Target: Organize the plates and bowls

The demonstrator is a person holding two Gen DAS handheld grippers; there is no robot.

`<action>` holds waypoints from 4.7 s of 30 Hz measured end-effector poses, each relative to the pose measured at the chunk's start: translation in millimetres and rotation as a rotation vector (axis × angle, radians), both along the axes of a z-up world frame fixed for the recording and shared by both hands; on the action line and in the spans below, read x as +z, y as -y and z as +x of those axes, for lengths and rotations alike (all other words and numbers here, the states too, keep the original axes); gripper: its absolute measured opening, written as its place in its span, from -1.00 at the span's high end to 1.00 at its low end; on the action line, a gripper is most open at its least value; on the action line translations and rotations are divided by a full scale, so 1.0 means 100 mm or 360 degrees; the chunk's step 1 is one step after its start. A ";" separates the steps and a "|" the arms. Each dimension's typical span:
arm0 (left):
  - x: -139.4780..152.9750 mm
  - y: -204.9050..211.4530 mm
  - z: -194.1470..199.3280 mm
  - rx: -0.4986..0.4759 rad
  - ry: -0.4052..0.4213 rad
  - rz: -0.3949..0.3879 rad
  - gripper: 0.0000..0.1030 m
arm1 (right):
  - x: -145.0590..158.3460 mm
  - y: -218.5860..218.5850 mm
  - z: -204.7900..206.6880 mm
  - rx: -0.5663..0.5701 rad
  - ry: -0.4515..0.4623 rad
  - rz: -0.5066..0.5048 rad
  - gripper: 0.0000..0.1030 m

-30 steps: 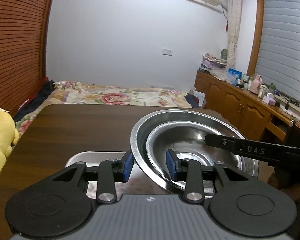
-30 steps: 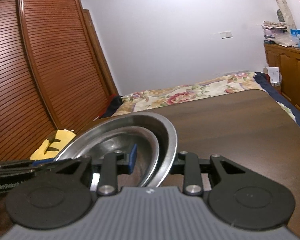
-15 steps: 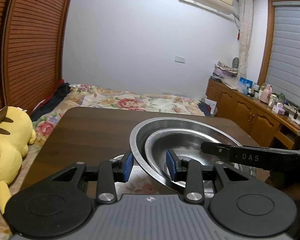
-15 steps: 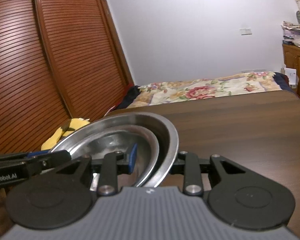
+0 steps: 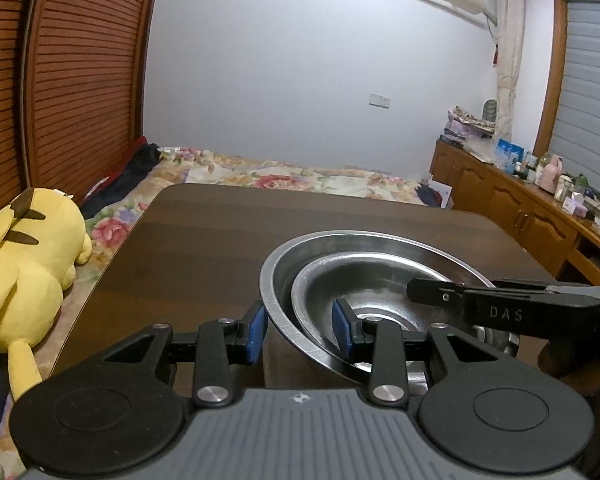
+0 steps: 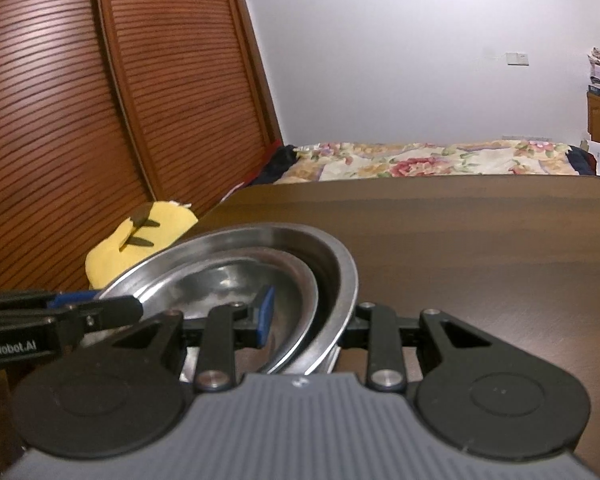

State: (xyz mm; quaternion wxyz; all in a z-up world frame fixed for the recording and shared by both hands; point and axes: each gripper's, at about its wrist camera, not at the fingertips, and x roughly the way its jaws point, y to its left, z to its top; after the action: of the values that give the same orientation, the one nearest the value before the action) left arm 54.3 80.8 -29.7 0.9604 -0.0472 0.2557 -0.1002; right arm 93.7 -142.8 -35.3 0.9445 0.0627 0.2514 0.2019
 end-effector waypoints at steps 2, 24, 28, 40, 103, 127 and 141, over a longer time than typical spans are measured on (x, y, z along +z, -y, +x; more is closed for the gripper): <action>-0.03 -0.01 0.02 0.0011 -0.0007 0.0006 0.28 | -0.02 -0.03 0.00 0.0009 -0.0007 -0.0017 0.38; -0.22 0.01 0.23 -0.0006 -0.0084 0.0065 0.39 | -0.06 -0.15 0.05 0.0031 0.0032 -0.0103 0.48; -0.20 0.02 0.20 0.0005 -0.0087 0.0055 0.10 | -0.07 -0.13 0.05 0.0052 0.0015 -0.0098 0.45; -0.01 0.04 0.10 0.0058 0.0026 0.0091 -0.81 | 0.10 -0.05 -0.04 -0.0027 0.0164 -0.0139 -0.59; -0.04 0.68 -0.62 0.0127 0.0162 0.0265 -1.00 | 0.01 0.66 -0.91 -0.0456 0.0211 -0.0215 -1.00; -0.04 0.66 -0.65 0.0147 0.0152 0.0273 -1.00 | 0.02 0.68 -0.89 -0.0470 0.0204 -0.0214 -1.00; -0.02 0.64 -0.64 0.0150 0.0158 0.0267 -1.00 | 0.01 0.69 -0.88 -0.0470 0.0197 -0.0204 -1.00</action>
State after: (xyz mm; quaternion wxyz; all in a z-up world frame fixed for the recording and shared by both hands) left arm -10.0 16.3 -31.8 0.9761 0.0263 0.2128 -0.0356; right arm 6.2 -211.9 -34.7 0.9797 0.0258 0.1930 0.0479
